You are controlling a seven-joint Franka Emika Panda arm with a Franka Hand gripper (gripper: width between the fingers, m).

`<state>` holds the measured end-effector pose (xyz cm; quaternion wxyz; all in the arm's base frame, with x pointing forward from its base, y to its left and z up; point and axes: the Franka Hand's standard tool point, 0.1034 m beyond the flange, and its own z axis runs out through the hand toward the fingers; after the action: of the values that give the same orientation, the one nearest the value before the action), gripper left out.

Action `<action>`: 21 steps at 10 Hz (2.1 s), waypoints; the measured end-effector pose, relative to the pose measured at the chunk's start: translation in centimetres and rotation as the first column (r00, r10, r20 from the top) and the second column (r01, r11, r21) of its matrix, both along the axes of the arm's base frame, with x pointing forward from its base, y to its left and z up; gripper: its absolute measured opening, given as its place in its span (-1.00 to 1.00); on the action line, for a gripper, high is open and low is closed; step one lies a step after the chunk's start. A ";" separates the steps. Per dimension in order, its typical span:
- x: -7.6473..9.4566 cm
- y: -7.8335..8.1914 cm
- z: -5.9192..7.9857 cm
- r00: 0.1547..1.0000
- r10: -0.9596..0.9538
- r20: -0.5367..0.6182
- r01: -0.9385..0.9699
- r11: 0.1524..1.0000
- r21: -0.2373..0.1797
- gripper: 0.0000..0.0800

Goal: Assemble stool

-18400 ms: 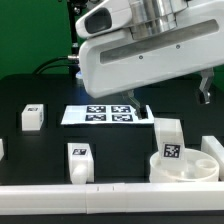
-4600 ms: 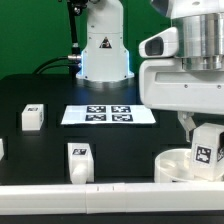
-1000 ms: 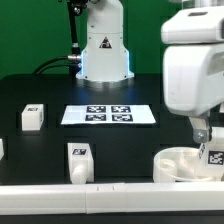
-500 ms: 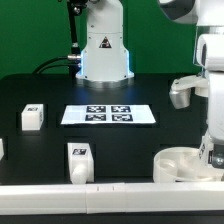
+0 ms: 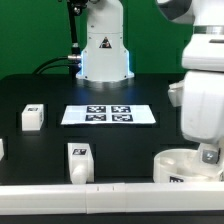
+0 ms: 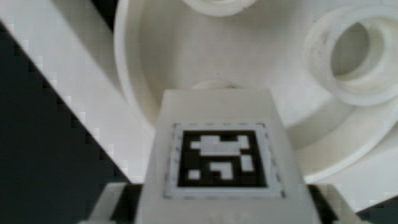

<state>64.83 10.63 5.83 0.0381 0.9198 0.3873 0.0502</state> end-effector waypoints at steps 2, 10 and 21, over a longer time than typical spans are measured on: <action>0.1 -0.5 0.1 0.935 -0.353 -0.014 0.353 0.932 0.080 -0.20; -0.1 -3.5 -0.2 0.254 -0.964 -0.085 0.960 0.240 0.141 -0.20; -0.6 -5.2 -0.6 -0.143 -0.980 -0.140 0.975 -0.164 0.148 0.35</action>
Offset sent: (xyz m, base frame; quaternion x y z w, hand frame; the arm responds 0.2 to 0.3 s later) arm 0.0000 0.0000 0.0000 0.0000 0.0000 0.1938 0.9810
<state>64.22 5.41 5.23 -0.0268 0.8908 -0.4504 0.0531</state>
